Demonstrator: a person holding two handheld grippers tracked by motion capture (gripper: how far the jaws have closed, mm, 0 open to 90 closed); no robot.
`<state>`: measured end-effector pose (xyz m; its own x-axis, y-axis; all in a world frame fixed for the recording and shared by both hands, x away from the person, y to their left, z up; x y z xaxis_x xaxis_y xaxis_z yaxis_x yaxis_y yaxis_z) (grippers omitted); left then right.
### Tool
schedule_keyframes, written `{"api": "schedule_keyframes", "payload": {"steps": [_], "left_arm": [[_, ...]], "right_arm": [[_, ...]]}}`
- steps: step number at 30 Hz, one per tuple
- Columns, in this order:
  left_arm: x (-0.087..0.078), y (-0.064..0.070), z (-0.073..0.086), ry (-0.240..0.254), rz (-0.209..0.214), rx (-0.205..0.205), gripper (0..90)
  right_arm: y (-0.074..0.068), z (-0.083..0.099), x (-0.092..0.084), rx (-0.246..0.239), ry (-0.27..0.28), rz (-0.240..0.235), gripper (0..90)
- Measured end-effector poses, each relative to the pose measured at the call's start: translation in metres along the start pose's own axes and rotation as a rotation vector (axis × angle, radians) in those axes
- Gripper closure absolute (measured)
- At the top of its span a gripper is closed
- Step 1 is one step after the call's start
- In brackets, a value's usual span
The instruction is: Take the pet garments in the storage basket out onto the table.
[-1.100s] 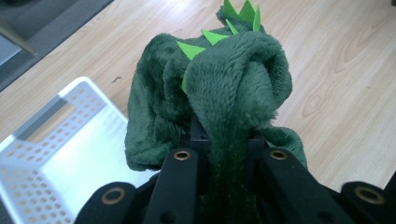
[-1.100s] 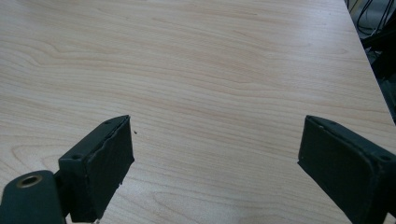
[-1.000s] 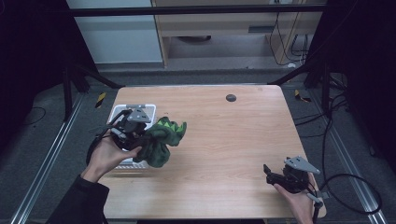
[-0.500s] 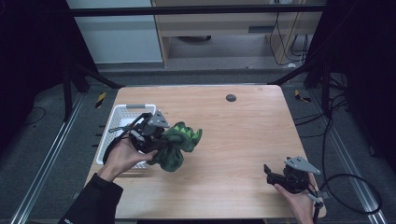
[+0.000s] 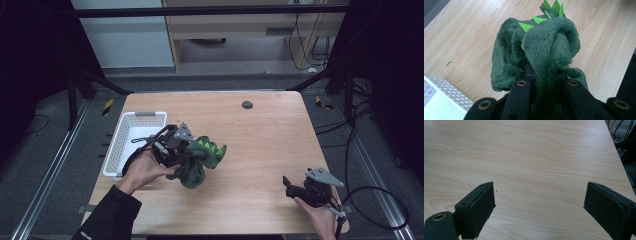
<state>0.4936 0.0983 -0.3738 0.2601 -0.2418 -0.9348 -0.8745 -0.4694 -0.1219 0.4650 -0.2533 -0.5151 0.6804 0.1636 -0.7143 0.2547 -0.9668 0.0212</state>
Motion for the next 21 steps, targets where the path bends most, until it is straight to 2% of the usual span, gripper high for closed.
{"api": "schedule_keyframes", "payload": {"steps": [7, 21], "left_arm": [[0.018, 0.007, -0.008, -0.022, 0.024, 0.019, 81.1], [0.041, 0.016, -0.019, -0.054, 0.047, 0.056, 81.0]], "right_arm": [[0.002, -0.001, -0.001, 0.007, 0.009, 0.005, 9.6], [0.002, -0.002, -0.002, 0.006, 0.014, 0.008, 9.4]]}}
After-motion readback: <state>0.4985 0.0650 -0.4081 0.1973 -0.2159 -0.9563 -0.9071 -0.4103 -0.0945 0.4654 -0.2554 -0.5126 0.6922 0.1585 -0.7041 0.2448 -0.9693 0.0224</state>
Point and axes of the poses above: each handheld gripper's, and its own axes: x roughly forward along the jaws, z roughly out of its underside, y roughly to its right, the point moved 7 cm from there along x, roughly forward along the jaws, and after that the axes turned 15 degrees about -y, right-handed, at the moved point
